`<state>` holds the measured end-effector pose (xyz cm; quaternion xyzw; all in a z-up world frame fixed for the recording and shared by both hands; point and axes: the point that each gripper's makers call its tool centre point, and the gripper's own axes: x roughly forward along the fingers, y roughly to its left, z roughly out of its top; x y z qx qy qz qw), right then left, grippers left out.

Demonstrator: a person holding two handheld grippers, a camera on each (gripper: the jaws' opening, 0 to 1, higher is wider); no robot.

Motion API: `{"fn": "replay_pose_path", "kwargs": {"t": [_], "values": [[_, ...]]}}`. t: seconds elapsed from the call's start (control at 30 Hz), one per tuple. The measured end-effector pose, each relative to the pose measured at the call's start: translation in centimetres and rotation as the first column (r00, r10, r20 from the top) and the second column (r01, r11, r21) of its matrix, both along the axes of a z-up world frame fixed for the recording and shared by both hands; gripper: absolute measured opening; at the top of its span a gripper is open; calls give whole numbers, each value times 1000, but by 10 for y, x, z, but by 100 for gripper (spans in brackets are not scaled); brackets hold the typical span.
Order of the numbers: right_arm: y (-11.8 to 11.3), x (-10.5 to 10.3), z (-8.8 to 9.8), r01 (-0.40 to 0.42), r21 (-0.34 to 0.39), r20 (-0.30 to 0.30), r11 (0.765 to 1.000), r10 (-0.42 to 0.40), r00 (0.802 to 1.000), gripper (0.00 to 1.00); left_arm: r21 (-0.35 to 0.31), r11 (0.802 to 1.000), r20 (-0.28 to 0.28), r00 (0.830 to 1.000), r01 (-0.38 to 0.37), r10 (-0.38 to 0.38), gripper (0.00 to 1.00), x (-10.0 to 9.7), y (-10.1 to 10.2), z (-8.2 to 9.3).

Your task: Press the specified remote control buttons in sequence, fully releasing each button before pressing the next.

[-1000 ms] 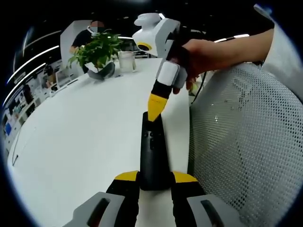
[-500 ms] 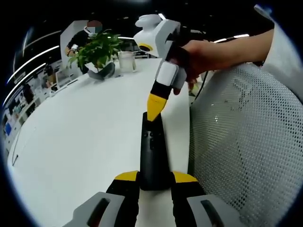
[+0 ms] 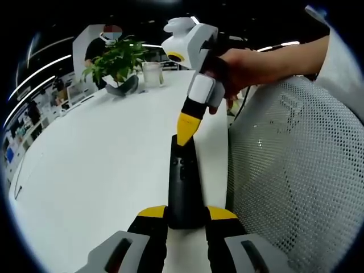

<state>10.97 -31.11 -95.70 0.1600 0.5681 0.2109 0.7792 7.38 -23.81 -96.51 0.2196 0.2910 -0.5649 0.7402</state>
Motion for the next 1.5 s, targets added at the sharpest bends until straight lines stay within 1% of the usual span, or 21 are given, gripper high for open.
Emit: {"fn": "replay_pose_path", "kwargs": {"t": [0.63,0.9,1.13,1.23,1.33,1.5], "values": [[1,1,-1,-15,-17,4,1000,15,1000,0,1,1000,0,1000,3,-3,25,1,1,-1],[1,2,0,-2,-4,-6,1000,2,1000,0,1,1000,-1,1000,3,-3,25,1,1,-1],[1,2,0,-12,-13,2,1000,12,1000,0,7,1000,-1,1000,5,-5,25,1,0,-1],[1,5,1,-16,-25,25,1000,17,1000,0,8,1000,-1,1000,6,-6,25,2,0,0],[1,5,1,-24,-30,29,999,25,999,0,9,1000,-1,1000,6,-6,25,2,0,0],[1,8,1,-7,-7,32,1000,7,999,0,10,1000,0,1000,8,-8,25,2,0,0]]}}
